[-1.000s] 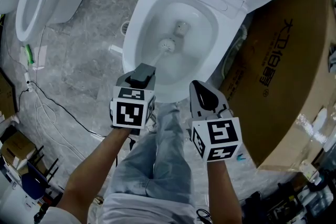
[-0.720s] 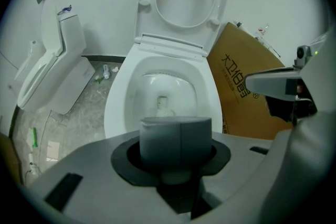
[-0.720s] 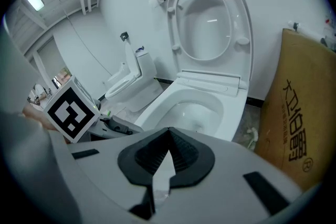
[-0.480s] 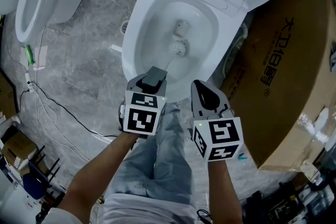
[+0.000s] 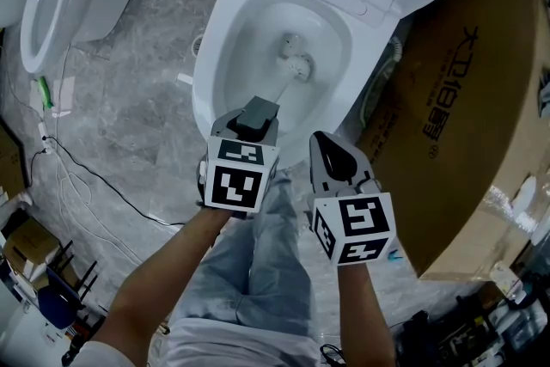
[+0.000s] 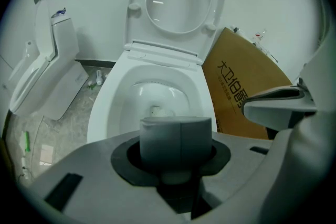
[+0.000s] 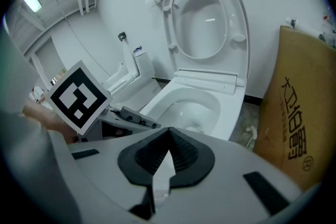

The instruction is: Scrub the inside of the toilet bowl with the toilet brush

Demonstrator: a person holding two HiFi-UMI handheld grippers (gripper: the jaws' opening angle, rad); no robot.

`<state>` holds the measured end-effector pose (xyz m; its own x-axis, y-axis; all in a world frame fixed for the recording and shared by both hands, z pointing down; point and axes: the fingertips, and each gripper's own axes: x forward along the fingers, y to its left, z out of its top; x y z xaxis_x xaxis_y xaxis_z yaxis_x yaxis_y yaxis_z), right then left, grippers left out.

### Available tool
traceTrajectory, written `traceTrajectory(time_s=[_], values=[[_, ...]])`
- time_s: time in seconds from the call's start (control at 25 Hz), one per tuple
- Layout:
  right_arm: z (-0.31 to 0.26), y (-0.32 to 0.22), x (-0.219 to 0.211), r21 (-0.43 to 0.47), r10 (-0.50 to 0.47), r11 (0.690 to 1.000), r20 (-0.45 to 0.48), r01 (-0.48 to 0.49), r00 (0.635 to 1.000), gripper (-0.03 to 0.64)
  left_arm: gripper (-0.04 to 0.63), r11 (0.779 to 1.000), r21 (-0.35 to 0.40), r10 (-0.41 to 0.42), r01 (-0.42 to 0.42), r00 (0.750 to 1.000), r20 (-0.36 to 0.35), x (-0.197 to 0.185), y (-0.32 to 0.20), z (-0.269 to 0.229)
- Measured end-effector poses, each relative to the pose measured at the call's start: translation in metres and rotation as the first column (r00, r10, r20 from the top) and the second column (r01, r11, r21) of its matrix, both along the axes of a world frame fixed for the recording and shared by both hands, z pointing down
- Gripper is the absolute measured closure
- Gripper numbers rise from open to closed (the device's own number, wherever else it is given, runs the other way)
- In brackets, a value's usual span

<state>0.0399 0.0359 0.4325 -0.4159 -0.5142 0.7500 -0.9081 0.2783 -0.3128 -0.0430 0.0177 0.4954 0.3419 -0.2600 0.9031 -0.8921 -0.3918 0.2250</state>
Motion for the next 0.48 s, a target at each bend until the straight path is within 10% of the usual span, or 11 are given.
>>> traceTrajectory(time_s=[0.48], values=[[0.012, -0.009, 0.008, -0.026, -0.005, 1.0, -0.003, 0.005, 1.0, 0.618, 0.439, 0.999, 0.035, -0.025, 0.025, 1.0, -0.019, 0.015, -0.043, 0.004]])
